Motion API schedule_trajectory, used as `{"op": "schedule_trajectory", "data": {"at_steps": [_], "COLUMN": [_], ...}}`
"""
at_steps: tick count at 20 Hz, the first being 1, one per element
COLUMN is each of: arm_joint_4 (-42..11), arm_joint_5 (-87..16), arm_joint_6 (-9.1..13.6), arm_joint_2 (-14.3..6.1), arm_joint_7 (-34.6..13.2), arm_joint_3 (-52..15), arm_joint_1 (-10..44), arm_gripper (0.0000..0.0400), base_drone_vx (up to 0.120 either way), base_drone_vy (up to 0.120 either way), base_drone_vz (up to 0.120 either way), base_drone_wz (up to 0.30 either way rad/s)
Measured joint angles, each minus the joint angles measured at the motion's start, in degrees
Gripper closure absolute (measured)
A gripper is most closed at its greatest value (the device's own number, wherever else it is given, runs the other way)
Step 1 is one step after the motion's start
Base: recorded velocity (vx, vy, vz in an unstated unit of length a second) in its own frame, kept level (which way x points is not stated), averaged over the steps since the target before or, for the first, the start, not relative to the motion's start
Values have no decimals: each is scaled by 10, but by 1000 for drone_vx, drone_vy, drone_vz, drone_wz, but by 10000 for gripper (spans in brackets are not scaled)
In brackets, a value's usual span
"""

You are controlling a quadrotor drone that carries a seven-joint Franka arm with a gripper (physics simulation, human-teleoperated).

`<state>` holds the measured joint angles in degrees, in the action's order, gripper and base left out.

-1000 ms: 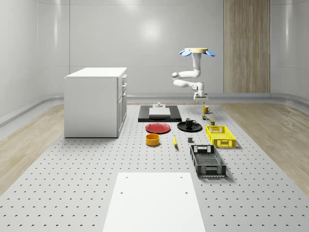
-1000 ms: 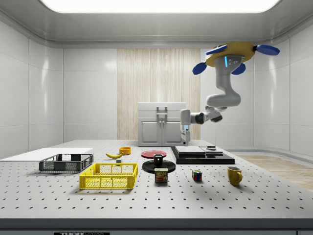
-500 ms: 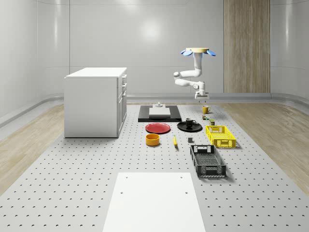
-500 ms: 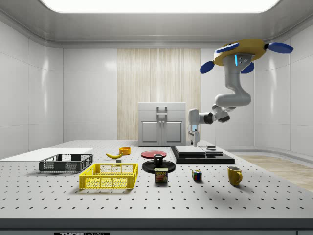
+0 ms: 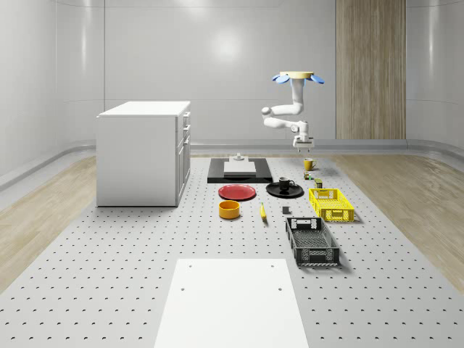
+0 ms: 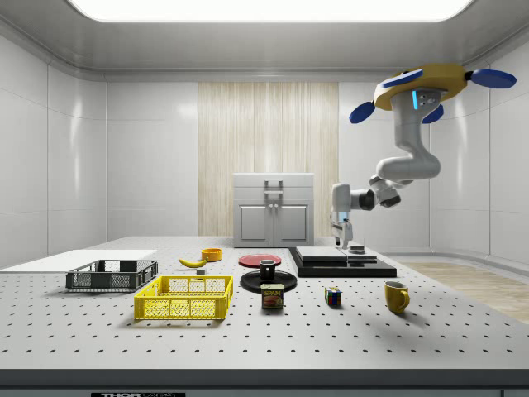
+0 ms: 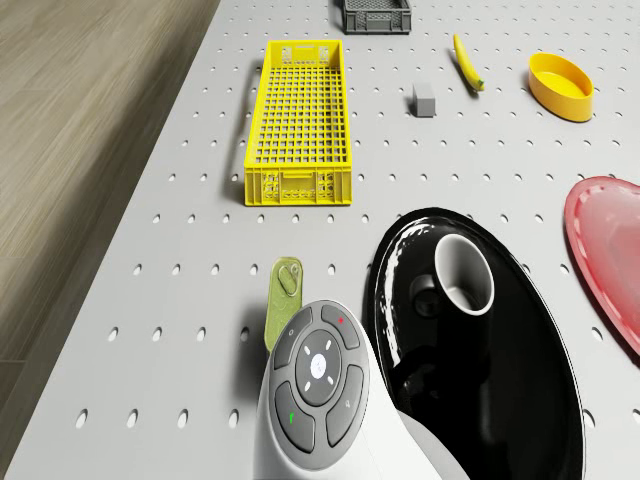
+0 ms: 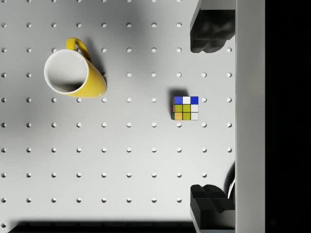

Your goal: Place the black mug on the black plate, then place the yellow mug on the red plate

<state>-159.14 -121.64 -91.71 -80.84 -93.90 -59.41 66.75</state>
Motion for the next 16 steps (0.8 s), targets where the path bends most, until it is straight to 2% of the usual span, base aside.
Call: {"op": "schedule_trajectory", "data": {"at_steps": [16], "arm_joint_4": [0], "arm_joint_5": [-1], "arm_joint_6": [3], "arm_joint_2": [3], "arm_joint_7": [1], "arm_joint_3": [1], "arm_joint_1": [-2], "arm_gripper": [0], "base_drone_vx": [-120], "base_drone_vy": [0], "base_drone_vz": [0], "base_drone_wz": [0]}}
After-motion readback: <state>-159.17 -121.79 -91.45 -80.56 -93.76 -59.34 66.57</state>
